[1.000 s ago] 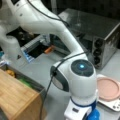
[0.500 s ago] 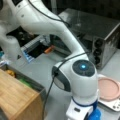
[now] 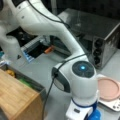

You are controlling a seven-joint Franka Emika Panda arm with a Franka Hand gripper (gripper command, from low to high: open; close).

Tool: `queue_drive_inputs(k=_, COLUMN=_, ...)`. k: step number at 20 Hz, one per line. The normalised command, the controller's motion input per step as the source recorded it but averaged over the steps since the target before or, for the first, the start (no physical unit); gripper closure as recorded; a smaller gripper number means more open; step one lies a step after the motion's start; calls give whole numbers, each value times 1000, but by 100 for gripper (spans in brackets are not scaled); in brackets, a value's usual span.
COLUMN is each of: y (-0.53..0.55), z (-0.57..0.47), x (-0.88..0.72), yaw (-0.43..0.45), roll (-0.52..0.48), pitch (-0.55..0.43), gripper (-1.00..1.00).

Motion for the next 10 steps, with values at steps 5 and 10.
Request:
queue_drive_inputs(k=5, y=25, z=-380, x=-89, yaw=1, roll=113, pitch=-55, gripper=100)
queue_drive_inputs(k=10, y=20, z=-493, x=-134, yaw=-12, roll=104, pitch=-2, gripper=100)
